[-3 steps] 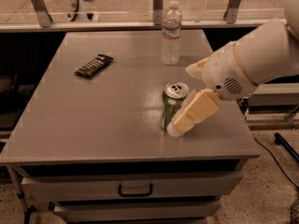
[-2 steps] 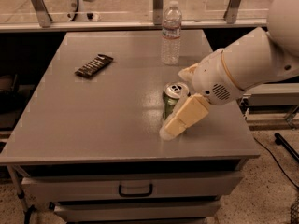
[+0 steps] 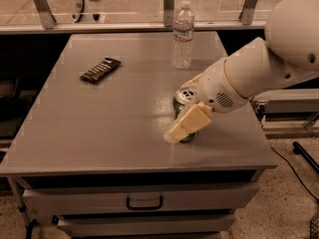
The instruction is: Pick green can
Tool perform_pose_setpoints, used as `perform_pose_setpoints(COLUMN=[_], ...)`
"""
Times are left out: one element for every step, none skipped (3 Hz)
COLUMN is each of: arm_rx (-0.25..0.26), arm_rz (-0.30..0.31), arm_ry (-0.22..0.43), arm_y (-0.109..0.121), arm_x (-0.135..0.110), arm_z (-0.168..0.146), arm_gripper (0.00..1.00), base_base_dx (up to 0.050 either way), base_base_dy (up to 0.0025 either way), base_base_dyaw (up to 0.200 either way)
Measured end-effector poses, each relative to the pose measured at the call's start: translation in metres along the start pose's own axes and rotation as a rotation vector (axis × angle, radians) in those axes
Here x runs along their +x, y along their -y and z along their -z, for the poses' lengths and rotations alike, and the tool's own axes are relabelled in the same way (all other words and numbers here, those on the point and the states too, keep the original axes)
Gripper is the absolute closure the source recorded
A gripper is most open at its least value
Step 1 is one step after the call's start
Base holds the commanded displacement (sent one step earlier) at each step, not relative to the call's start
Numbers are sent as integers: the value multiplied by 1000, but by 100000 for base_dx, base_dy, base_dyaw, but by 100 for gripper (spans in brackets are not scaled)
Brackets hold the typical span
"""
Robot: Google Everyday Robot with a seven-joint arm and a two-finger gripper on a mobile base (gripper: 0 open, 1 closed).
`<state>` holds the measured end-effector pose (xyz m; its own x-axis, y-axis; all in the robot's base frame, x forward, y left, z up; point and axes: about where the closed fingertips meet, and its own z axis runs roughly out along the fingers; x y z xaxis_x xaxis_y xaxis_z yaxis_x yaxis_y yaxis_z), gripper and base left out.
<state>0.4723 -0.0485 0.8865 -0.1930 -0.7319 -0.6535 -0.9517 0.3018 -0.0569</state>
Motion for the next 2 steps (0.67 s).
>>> perform_pose_setpoints(arm_rx=[-7,-9], arm_rz=[11,9], arm_ry=[6,16], arm_y=[2,3], arm_x=[0,0], arm_z=[-7,-7], arm_gripper=[41,63], base_base_dx=[0,0], base_base_dy=[0,0], base_base_dyaw=[0,0])
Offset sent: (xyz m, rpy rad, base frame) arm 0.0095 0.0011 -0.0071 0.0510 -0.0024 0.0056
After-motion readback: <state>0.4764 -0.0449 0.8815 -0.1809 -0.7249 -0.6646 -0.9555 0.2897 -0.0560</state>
